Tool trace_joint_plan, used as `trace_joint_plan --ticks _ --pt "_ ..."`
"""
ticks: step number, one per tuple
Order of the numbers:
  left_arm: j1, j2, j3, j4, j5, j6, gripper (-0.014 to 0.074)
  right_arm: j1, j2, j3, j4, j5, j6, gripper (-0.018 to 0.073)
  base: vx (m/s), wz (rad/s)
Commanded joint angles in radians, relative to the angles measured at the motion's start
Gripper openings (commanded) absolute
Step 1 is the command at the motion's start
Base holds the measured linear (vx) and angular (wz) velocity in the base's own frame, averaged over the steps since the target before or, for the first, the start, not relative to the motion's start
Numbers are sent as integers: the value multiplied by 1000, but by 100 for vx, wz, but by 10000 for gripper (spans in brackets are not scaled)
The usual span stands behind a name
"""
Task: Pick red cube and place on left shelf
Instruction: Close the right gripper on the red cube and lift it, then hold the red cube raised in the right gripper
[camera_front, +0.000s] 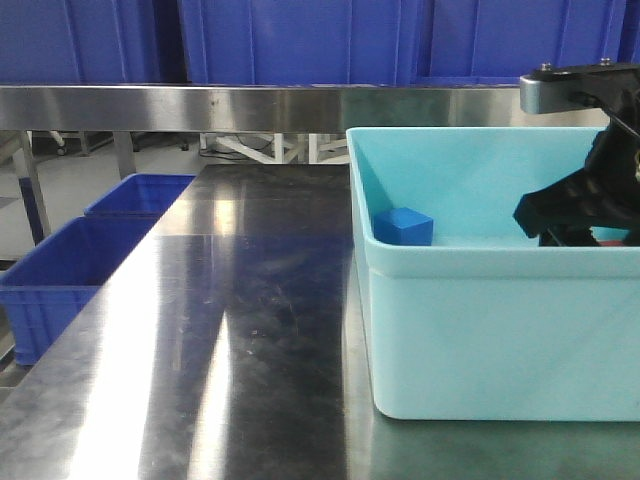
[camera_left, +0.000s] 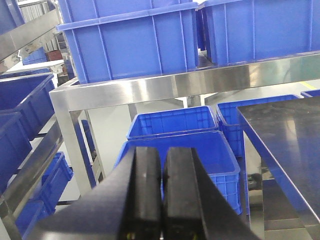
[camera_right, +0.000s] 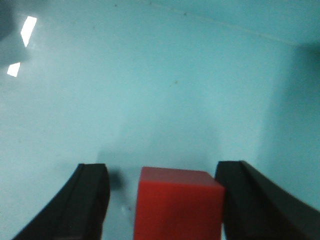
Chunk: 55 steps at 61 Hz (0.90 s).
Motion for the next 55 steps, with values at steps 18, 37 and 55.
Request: trace_joint_plan --ticks 18,37,55 --pt "-5 8 22 -5 -90 1 106 0 -162 -102 -42 -83 -4 61 0 0" --pt "-5 8 22 -5 -90 1 106 0 -431 -103 -82 -146 -4 61 0 0" --pt "-5 8 22 -5 -90 1 106 -11 -753 44 -87 -208 -4 61 0 0"
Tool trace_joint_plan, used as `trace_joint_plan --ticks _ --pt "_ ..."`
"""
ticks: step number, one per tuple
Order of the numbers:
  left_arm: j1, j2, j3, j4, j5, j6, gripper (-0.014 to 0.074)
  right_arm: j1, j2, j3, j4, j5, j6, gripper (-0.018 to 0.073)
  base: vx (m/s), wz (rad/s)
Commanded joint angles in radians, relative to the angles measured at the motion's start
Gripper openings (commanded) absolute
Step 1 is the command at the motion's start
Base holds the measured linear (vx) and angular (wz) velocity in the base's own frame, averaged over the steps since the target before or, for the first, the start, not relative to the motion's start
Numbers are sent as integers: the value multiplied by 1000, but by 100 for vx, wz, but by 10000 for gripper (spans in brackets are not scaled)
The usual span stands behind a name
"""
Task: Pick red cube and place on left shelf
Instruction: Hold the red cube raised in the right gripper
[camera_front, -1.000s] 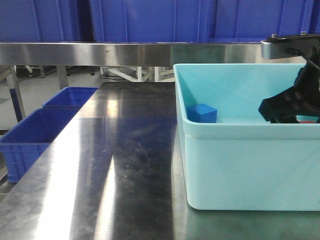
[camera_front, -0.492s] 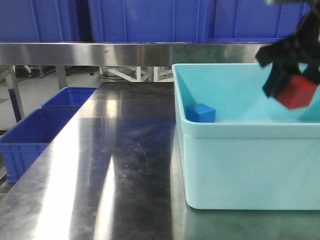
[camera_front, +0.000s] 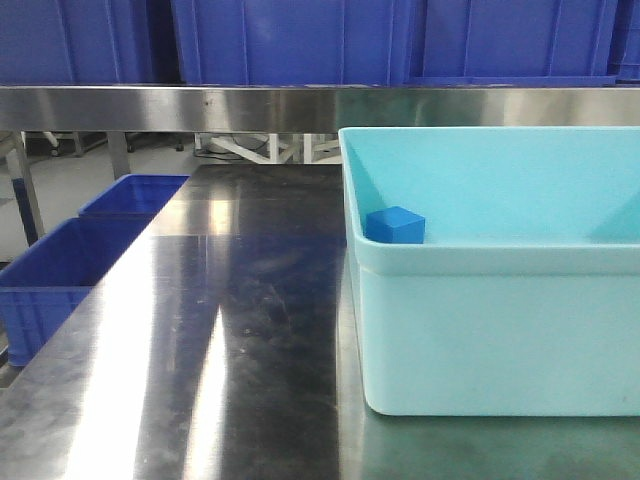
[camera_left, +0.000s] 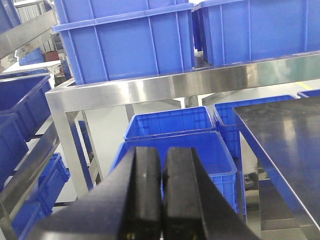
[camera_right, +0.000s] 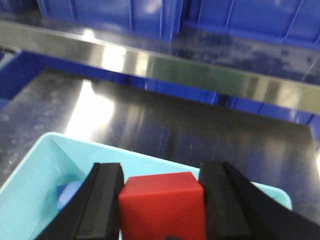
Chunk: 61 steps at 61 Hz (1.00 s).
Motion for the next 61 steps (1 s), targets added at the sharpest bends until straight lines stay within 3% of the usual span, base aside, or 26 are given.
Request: trace_joint_plan --ticks 1,21,61 --pt "-5 8 22 -5 -90 1 106 -14 -97 46 -18 -108 -4 61 0 0" --pt "-5 8 22 -5 -90 1 106 -155 -390 337 -18 -302 -4 59 -1 -5" --pt "-5 8 22 -5 -90 1 106 -160 -410 360 -18 -314 -4 59 0 -2"
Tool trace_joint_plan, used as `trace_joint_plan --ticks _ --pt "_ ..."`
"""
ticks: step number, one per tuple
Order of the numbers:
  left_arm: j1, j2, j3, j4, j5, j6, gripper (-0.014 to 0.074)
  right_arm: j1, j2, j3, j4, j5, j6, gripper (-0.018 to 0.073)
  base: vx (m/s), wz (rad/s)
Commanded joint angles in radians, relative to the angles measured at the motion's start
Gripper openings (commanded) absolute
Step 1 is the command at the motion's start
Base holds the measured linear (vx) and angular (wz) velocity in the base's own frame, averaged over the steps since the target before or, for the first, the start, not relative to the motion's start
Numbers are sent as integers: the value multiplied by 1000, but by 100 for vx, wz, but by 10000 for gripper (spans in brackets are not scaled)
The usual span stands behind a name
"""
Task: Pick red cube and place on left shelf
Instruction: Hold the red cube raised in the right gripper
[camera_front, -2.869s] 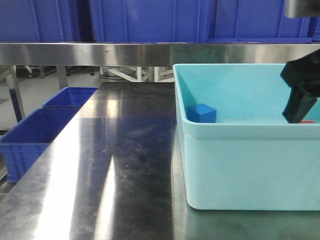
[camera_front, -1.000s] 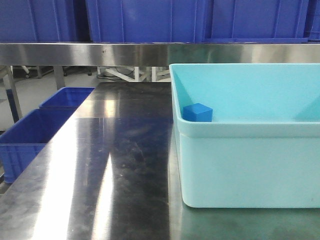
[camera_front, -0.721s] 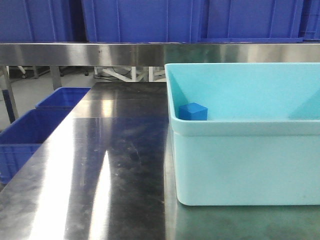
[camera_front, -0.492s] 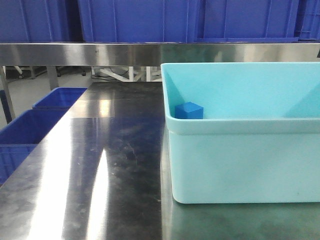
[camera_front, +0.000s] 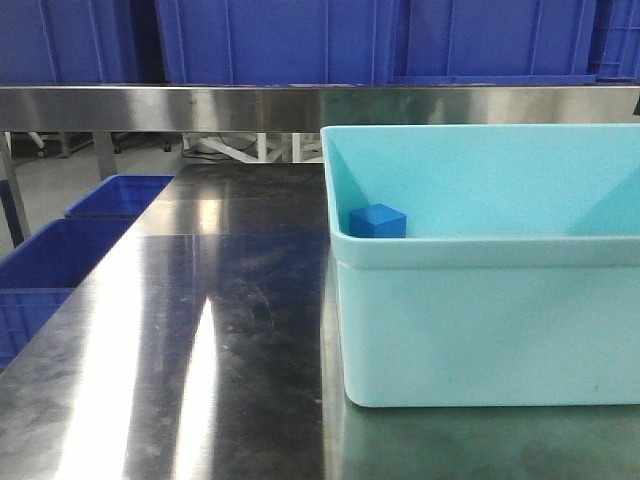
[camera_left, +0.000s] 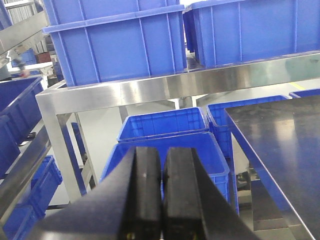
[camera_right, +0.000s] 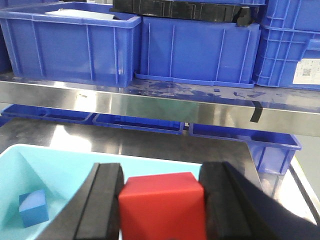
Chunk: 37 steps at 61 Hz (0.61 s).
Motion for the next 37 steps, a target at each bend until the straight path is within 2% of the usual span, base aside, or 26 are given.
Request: trace_joint_plan --ticks 1,37 --pt "-5 8 22 -5 -90 1 106 -7 2 -30 -11 -82 -4 59 0 0" --pt "-5 8 22 -5 -90 1 106 -7 2 -30 -11 -82 -4 59 0 0"
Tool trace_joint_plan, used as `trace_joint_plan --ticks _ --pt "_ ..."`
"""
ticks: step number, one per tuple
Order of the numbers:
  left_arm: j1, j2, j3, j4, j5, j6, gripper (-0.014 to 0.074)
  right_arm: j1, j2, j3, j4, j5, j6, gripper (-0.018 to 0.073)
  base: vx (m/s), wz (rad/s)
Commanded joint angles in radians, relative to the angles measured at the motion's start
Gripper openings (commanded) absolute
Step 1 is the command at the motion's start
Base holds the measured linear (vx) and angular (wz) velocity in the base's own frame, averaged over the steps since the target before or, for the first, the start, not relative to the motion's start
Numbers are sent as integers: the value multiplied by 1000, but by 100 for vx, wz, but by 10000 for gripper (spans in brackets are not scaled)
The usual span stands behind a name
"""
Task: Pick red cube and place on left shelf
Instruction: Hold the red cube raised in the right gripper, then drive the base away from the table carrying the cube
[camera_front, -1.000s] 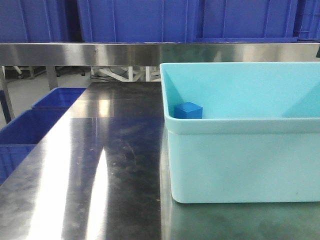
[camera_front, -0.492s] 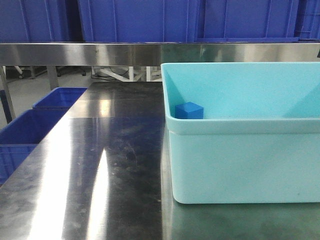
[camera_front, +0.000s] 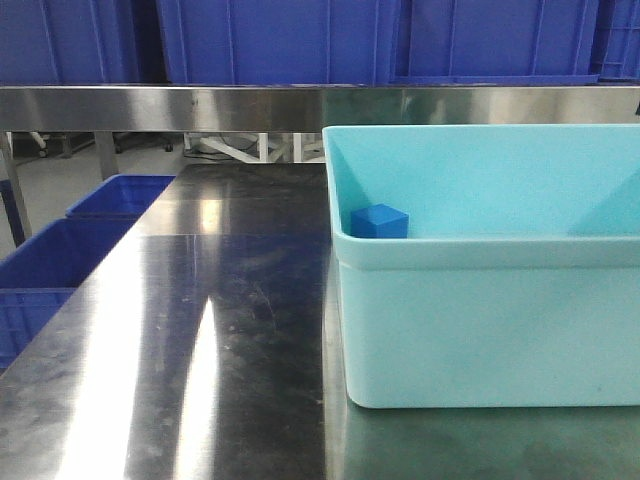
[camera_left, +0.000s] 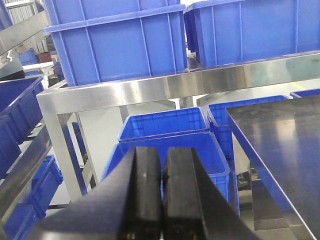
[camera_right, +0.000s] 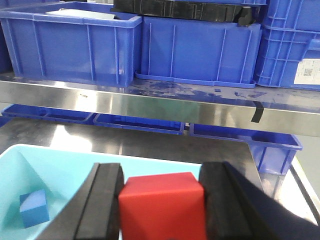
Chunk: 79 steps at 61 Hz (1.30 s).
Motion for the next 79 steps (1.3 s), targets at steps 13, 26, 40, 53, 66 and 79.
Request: trace_joint_plan --ticks 13,26,40,53,66,79 --pt "-5 8 22 -5 -90 1 106 -7 2 -30 -11 -84 -4 59 1 8" --pt "-5 8 22 -5 -90 1 106 -7 2 -30 -11 -84 -4 59 -1 15" --pt "-5 8 22 -5 -90 1 106 -7 2 -30 -11 -84 -4 59 -2 -4" --pt "-5 8 22 -5 -90 1 106 -7 2 -30 -11 -84 -4 59 -5 -11" --pt "-5 8 22 -5 -90 1 106 -7 2 -30 -11 -84 -4 59 -5 10" --pt "-5 8 22 -5 -90 1 106 -7 2 -30 -11 -84 -4 59 -9 41"
